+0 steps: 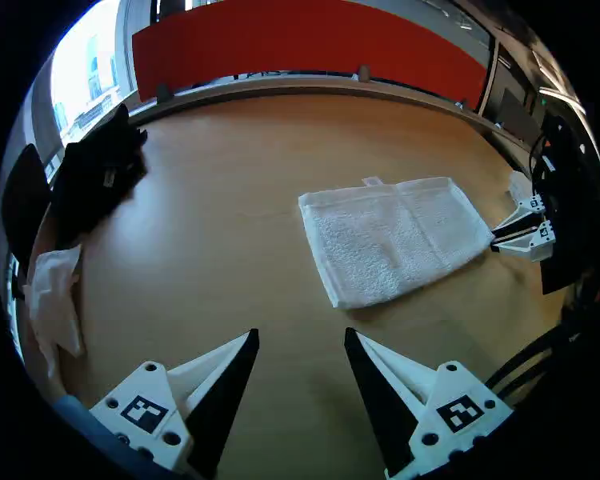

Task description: Fold towel

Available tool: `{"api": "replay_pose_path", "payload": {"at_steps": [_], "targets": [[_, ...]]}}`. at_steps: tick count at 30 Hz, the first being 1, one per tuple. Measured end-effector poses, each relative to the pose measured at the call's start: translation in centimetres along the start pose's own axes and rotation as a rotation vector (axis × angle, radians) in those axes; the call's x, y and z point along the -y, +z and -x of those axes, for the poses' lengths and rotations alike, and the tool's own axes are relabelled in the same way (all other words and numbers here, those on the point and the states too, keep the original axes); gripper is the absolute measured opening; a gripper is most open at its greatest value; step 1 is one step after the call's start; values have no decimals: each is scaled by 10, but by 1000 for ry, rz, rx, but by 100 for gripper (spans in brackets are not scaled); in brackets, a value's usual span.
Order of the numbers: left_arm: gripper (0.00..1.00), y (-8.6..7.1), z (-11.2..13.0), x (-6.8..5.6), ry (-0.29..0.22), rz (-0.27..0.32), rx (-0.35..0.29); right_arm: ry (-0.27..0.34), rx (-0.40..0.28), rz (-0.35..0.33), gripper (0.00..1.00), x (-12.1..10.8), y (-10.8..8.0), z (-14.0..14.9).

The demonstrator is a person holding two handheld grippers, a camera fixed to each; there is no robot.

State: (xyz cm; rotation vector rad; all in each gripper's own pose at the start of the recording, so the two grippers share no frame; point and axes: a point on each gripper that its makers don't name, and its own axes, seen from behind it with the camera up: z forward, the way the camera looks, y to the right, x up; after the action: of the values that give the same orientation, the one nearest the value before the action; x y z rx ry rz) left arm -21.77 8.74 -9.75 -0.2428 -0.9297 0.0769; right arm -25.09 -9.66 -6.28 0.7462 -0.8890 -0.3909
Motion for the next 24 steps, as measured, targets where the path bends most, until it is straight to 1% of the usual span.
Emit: {"api": "replay_pose_path", "payload": {"at_steps": [4, 5, 11, 15, 20, 24], "targets": [[79, 0, -1, -1, 3, 3, -2, -2, -5, 3, 8, 0, 1, 1], [79, 1, -2, -2, 4, 3, -2, -2, -3, 4, 5, 0, 2, 2], [79, 1, -2, -3, 12, 3, -1, 9, -5, 7, 4, 3, 1, 0], [79, 0, -3, -2, 10, 0, 0, 20, -20, 17, 4, 5, -2, -6], [79, -1, -4, 0, 11, -5, -1, 17, -57, 34, 4, 6, -11, -22], [79, -2, -6, 1, 13, -7, -5, -9, -93, 53, 4, 6, -22, -41]]}}
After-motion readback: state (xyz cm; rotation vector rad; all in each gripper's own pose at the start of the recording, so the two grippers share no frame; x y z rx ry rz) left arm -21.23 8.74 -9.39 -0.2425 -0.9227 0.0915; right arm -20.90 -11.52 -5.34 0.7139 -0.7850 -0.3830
